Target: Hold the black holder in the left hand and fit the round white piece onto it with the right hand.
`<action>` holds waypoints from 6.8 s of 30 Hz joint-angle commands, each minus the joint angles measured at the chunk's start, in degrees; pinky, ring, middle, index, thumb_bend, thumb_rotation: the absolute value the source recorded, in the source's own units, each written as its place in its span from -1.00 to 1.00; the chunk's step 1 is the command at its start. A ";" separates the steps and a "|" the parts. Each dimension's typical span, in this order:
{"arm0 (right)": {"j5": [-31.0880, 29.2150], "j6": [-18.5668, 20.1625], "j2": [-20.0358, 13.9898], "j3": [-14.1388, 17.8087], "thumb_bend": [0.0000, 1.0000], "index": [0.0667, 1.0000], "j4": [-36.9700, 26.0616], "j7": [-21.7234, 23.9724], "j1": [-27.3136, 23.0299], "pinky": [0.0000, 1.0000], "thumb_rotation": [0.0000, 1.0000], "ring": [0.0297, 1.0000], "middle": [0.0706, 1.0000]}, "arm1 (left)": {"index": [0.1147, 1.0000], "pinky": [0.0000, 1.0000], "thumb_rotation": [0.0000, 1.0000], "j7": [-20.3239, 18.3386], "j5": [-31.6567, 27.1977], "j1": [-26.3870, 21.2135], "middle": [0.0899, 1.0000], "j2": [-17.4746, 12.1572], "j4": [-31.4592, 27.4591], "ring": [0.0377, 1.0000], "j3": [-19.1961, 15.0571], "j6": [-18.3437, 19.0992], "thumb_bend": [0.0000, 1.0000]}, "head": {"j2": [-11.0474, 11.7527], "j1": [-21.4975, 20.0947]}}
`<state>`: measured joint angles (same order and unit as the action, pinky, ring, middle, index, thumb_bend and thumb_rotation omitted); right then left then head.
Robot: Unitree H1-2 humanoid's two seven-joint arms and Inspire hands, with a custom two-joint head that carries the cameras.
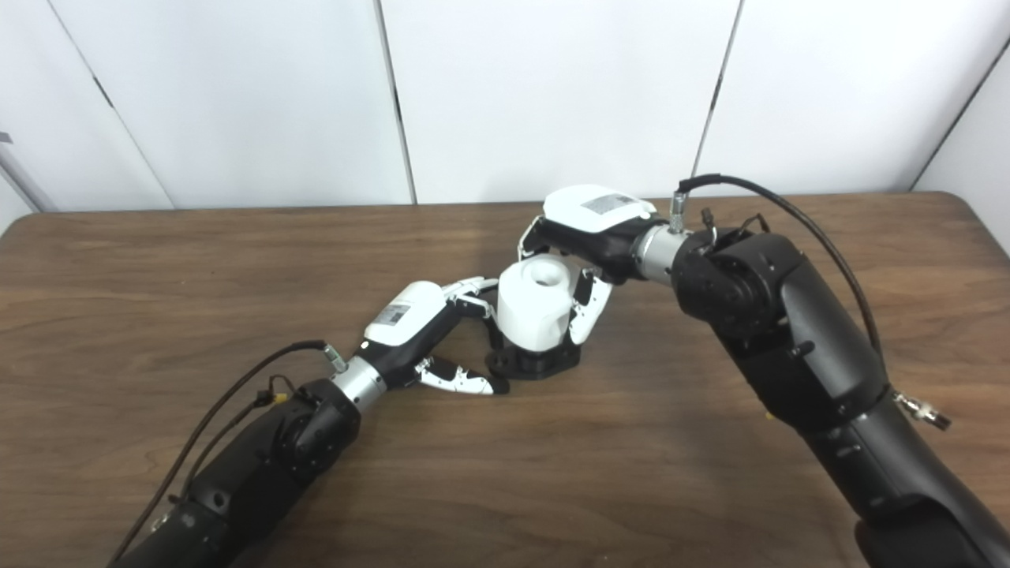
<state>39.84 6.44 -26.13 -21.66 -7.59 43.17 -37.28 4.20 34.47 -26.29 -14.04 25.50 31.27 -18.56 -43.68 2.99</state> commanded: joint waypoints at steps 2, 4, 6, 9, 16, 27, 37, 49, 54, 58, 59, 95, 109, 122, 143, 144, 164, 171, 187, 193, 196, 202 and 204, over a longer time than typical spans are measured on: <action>-0.06 -0.31 0.25 0.50 0.05 -0.11 -0.79 -1.72 -1.62 0.34 -0.72 0.51 0.38 | -0.18 0.63 -0.86 -5.76 1.76 2.86 0.78 -0.38 1.69 0.82 1.96 2.54 0.05 | -0.10 0.13; 0.05 -0.15 0.32 0.36 0.05 -0.11 -0.68 -1.66 -1.48 0.34 -0.72 0.51 0.39 | -0.18 0.65 -0.86 -5.80 1.74 2.92 0.78 -0.34 1.46 0.82 1.91 2.69 0.05 | -0.10 0.20; 0.02 -0.04 0.43 0.31 0.05 -0.11 -0.61 -1.70 -1.33 0.33 -0.72 0.51 0.39 | -0.18 0.63 -0.86 -5.63 1.83 2.99 0.77 -0.33 1.40 0.81 1.91 2.57 0.05 | -0.17 0.24; 0.22 0.19 0.69 0.21 0.05 -0.11 -0.45 -1.89 -1.03 0.32 -0.72 0.51 0.38 | -0.18 0.64 -0.86 -5.82 1.93 3.04 0.78 -0.40 1.25 0.82 1.96 2.73 0.05 | -0.23 0.18; 0.76 -0.77 0.86 -0.51 0.05 -0.11 0.31 -2.18 -0.67 0.32 -0.72 0.50 0.38 | -0.18 0.64 -0.86 -5.78 1.69 3.20 0.78 -0.28 1.03 0.82 1.77 2.68 0.05 | -0.34 0.44; 1.03 -3.71 0.68 -2.87 0.05 -0.11 2.08 -2.68 -0.86 0.30 -0.71 0.50 0.38 | -0.18 0.66 -0.86 -6.36 1.62 3.33 0.78 -0.18 0.33 0.82 1.73 3.47 0.05 | -0.53 0.26; 1.05 -2.90 -0.10 -2.59 0.05 -0.12 1.98 -1.79 -1.00 0.32 -0.72 0.50 0.37 | -0.18 0.64 -0.86 -5.94 1.53 3.03 0.77 -0.22 1.17 0.81 1.61 2.85 0.05 | -0.32 0.02; 0.91 -1.87 -0.95 -2.41 0.05 -0.11 0.50 -0.01 -0.92 0.26 -0.71 0.47 0.37 | -0.18 0.63 -0.85 -5.79 1.82 2.99 0.78 -0.36 1.16 0.81 1.62 2.94 0.05 | -0.36 -0.23; 0.53 -0.92 -0.38 -2.12 0.05 -0.11 -0.16 0.11 -0.81 0.27 -0.71 0.49 0.39 | -0.18 0.65 -0.85 -5.78 2.42 2.90 0.78 -0.18 0.93 0.81 1.67 3.62 0.05 | -0.37 0.01; -0.02 -0.06 0.44 -1.52 0.05 -0.12 -0.12 -0.79 -0.59 0.27 -0.72 0.48 0.38 | -0.18 0.64 -0.85 -5.45 2.83 2.97 0.77 0.25 0.84 0.80 1.41 4.48 0.05 | -0.33 0.09; -0.14 -0.05 0.56 -1.46 0.05 -0.12 -0.02 -1.04 -0.55 0.27 -0.72 0.48 0.38 | -0.18 0.65 -0.85 -5.38 3.02 3.03 0.77 0.41 0.66 0.79 1.31 5.03 0.05 | -0.30 0.12; -1.13 4.87 3.62 -0.40 0.04 -0.11 -1.40 -1.90 0.21 0.35 -0.72 0.52 0.41 | 0.32 0.63 -0.24 -4.43 9.66 2.88 0.86 2.74 0.43 0.77 0.77 11.81 1.00 | -0.53 -0.26; -1.31 4.55 3.31 -0.33 0.05 -0.11 -0.88 -2.13 0.36 0.36 -0.72 0.52 0.41 | -0.11 0.67 -0.75 -3.98 6.12 3.22 0.81 3.27 1.52 0.76 -1.02 9.35 0.27 | -0.69 0.19; -1.28 4.47 2.82 -0.19 0.05 -0.11 -1.14 -2.03 0.46 0.38 -0.72 0.53 0.41 | -0.18 0.66 -0.86 -1.88 6.38 3.39 0.74 3.15 1.68 0.73 -1.03 8.61 0.05 | -0.93 0.10; -4.10 4.00 1.64 3.31 0.04 -0.11 -3.33 -2.84 -2.58 0.23 -0.72 0.48 0.38 | -0.18 0.61 -0.86 -0.48 6.40 3.05 0.72 3.16 2.99 0.71 -0.93 7.61 0.05 | -0.79 -0.22; -4.15 3.93 1.57 3.37 0.04 -0.11 -3.39 -2.87 -2.85 0.22 -0.72 0.47 0.38 | -0.18 0.60 -0.86 -0.41 6.39 3.01 0.72 3.17 3.11 0.70 -0.92 7.52 0.05 | -0.75 -0.29; -5.10 4.14 0.63 5.06 0.04 -0.11 -3.92 -4.26 -4.06 0.21 -0.72 0.43 0.37 | -0.18 0.61 -0.86 -0.63 5.49 3.11 0.72 2.93 3.18 0.70 -1.09 6.58 0.05 | -1.01 -0.30; -5.48 4.04 -0.01 4.60 0.04 -0.11 -3.59 -3.63 -3.31 0.20 -0.73 0.44 0.38 | -0.18 0.61 -0.86 -0.88 5.85 3.04 0.73 2.80 3.10 0.71 -0.92 6.87 0.05 | -0.97 -0.19; -4.00 4.34 0.54 1.80 0.04 -0.11 -2.27 -3.53 -1.02 0.26 -0.72 0.46 0.37 | -0.18 0.59 -0.86 -0.80 5.80 3.16 0.72 2.69 3.11 0.70 -0.94 6.54 0.05 | -1.13 0.09; -4.04 4.25 1.25 1.38 0.05 -0.11 -1.40 -4.13 -0.49 0.27 -0.72 0.47 0.36 | -0.18 0.61 -0.86 -1.37 5.82 3.24 0.73 2.71 2.59 0.71 -0.93 7.22 0.05 | -1.16 0.22; -4.09 4.26 1.52 1.22 0.04 -0.11 -1.08 -4.16 -0.33 0.26 -0.72 0.47 0.37 | -0.18 0.60 -0.86 -1.16 5.72 3.33 0.72 2.73 2.57 0.71 -1.00 6.98 0.05 | -1.20 0.25; -4.36 4.15 1.73 1.17 0.04 -0.11 -0.43 -4.14 -0.20 0.30 -0.72 0.49 0.37 | -0.18 0.61 -0.86 -1.73 5.53 3.42 0.72 2.77 2.16 0.71 -1.07 7.45 0.05 | -1.31 0.37; -4.28 3.86 1.70 0.97 0.04 -0.11 -0.01 -4.17 -0.17 0.30 -0.72 0.49 0.37 | -0.18 0.61 -0.86 -1.74 5.46 3.44 0.72 2.84 2.10 0.71 -1.17 7.57 0.05 | -1.37 0.39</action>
<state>35.63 11.06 -24.53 -21.21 -7.03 40.68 -35.16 7.47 39.59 -25.31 -10.09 25.56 29.07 -13.76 -45.00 3.34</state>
